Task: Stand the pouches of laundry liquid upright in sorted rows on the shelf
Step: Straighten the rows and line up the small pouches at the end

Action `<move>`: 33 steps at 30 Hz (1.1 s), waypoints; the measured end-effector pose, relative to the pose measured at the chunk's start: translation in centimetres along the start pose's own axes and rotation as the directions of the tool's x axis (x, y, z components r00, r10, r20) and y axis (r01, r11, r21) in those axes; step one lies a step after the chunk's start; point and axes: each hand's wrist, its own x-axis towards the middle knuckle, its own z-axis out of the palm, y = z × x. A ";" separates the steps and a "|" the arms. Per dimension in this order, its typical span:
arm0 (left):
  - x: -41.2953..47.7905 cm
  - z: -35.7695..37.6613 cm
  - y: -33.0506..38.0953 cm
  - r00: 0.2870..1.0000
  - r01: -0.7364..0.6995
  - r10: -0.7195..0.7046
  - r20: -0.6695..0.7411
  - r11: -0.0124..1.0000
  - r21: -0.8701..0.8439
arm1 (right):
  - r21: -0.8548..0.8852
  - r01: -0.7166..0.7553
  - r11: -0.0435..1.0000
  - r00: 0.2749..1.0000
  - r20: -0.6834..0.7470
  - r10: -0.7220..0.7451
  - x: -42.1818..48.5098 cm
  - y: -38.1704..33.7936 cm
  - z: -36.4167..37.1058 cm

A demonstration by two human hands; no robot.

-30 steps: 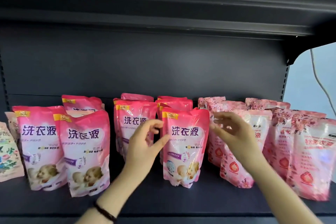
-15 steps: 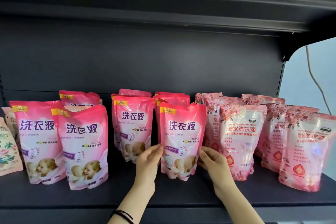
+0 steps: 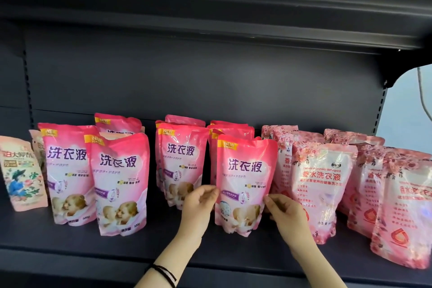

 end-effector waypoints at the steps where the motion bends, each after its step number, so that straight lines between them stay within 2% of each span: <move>1: 0.0 -0.3 0.2 0.999 -0.032 0.030 0.023 0.997 0.066 | -0.108 0.032 0.994 0.999 0.037 -0.028 0.0 -0.4 -0.4; 3: -0.1 -1.1 0.7 0.992 -0.108 0.086 0.091 0.957 0.270 | -0.321 0.091 0.943 0.989 0.141 -0.048 0.0 -1.0 -1.5; 4: -0.2 -1.8 0.8 0.984 -0.161 0.117 0.131 0.899 0.408 | -0.423 0.116 0.899 0.981 0.191 -0.037 -0.1 -1.3 -2.1; 5: -0.5 -2.5 1.0 0.974 -0.220 0.149 0.171 0.801 0.557 | -0.506 0.133 0.852 0.973 0.232 -0.014 -0.2 -1.7 -2.6; 7: -1.2 -4.1 1.5 0.950 -0.312 0.187 0.251 0.526 0.791 | -0.590 0.146 0.794 0.957 0.287 0.037 -0.5 -2.4 -3.2; 8: -1.5 -4.8 1.8 0.938 -0.342 0.195 0.285 0.410 0.845 | -0.605 0.154 0.781 0.951 0.306 0.050 -0.8 -2.8 -3.2; 10: -2.2 -6.3 2.3 0.916 -0.395 0.189 0.355 0.257 0.882 | -0.608 0.173 0.775 0.942 0.333 0.050 -1.5 -3.9 -2.7; 12: -2.9 -7.8 2.9 0.898 -0.435 0.154 0.412 0.170 0.884 | -0.586 0.188 0.788 0.932 0.360 0.045 -2.4 -5.0 -1.8; 15: -3.9 -10.7 3.7 0.884 -0.465 0.117 0.453 0.117 0.878 | -0.567 0.196 0.800 0.920 0.389 0.051 -3.9 -6.1 0.7; 21: -5.5 -19.0 5.1 0.908 -0.416 0.129 0.400 0.144 0.898 | -0.541 0.162 0.826 0.909 0.408 0.088 -7.9 -8.4 7.5; 26: -6.4 -25.6 5.4 0.949 -0.312 0.135 0.285 0.270 0.911 | -0.428 0.124 0.895 0.918 0.391 0.059 -10.8 -10.3 13.2; 28: -6.2 -27.4 4.9 0.971 -0.240 0.102 0.218 0.386 0.891 | -0.392 0.110 0.913 0.927 0.372 0.048 -11.5 -10.7 15.1; 31: -5.7 -28.2 3.8 0.988 -0.143 0.061 0.141 0.691 0.708 | -0.274 0.107 0.956 0.942 0.336 -0.009 -11.6 -11.5 17.3; 33: -5.5 -27.6 3.3 0.993 -0.096 0.033 0.115 0.797 0.597 | -0.177 0.097 0.979 0.961 0.272 -0.046 -11.0 -11.9 18.6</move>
